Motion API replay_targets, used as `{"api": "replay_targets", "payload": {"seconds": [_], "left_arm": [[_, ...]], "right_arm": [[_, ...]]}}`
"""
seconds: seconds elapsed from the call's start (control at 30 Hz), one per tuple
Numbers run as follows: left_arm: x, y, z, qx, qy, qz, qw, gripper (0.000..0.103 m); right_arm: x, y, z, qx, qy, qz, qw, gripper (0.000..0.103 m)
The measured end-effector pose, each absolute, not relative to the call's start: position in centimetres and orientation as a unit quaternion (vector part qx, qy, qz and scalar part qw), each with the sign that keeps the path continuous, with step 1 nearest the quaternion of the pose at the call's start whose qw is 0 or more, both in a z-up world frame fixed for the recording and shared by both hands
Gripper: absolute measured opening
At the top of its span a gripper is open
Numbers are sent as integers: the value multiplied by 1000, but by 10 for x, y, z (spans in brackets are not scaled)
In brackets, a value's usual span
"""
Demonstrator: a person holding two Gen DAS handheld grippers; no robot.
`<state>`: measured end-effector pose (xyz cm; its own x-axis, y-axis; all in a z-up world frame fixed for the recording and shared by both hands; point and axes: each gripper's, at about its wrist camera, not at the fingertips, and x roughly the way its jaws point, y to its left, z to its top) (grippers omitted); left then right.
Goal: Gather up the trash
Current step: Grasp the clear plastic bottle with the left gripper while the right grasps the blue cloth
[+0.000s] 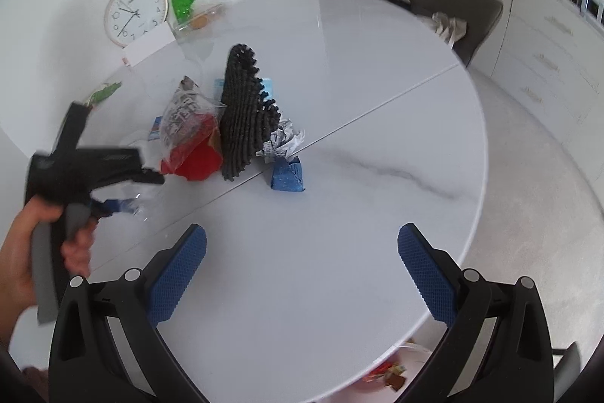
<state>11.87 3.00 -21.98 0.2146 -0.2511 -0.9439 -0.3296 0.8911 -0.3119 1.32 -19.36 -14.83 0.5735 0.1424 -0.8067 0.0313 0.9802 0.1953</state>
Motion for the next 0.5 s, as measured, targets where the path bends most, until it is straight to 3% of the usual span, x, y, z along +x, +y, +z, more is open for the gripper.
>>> {"api": "replay_targets", "payload": {"seconds": [0.23, 0.4, 0.5], "left_arm": [[86, 51, -192, -128, 621, -39, 772, 67], [56, 69, -176, -89, 620, -71, 776, 67], [35, 96, -170, -87, 623, -82, 773, 67]], "right_arm": [[72, -185, -190, 83, 503, 35, 860, 100], [106, -169, -210, 60, 528, 31, 846, 90], [117, -160, -218, 43, 542, 16, 839, 88]]}}
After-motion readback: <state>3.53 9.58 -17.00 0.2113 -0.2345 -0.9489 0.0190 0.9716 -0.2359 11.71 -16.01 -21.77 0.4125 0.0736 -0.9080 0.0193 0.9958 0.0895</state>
